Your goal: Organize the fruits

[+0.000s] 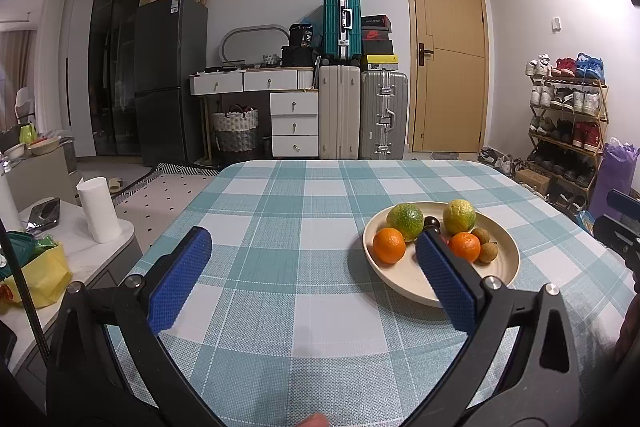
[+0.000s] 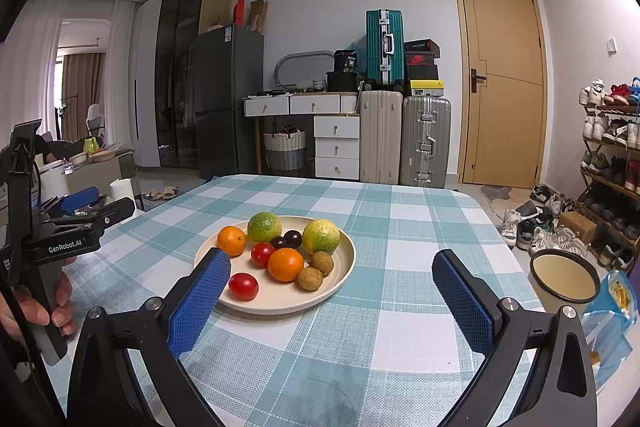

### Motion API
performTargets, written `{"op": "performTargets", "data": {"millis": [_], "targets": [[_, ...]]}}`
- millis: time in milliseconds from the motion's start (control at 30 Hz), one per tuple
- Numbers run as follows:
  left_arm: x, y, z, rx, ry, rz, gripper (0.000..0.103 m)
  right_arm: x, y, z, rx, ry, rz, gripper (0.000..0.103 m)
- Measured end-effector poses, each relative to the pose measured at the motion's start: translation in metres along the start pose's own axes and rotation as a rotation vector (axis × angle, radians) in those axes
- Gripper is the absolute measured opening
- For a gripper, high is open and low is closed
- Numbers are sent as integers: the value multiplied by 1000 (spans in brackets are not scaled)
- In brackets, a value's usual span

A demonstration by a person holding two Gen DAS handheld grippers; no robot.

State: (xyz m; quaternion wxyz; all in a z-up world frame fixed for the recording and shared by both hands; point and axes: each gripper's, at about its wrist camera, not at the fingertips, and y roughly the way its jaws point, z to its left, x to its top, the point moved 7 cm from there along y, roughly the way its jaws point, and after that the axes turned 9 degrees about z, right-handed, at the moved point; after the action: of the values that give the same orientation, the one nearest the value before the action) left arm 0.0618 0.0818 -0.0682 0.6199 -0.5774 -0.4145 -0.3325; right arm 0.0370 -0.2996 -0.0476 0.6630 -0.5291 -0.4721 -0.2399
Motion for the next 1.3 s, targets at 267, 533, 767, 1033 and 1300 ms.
{"op": "performTargets", "data": {"millis": [267,533,767,1033,1300], "targets": [[0,-1,0,0,0,0,102,0,0,0,0,1,0,103],[0,2,0,1,-1,-1,102,0,1,0,1,1,0,103],[0,-1,0,0,-1,0,102,0,0,0,1,1,0,103],[0,-2,-2,-8,1,1,102,0,0,0,0,1,0,103],[0,-4,-1,-6,0,-1,102,-1,0,0,1,2,0,103]]}}
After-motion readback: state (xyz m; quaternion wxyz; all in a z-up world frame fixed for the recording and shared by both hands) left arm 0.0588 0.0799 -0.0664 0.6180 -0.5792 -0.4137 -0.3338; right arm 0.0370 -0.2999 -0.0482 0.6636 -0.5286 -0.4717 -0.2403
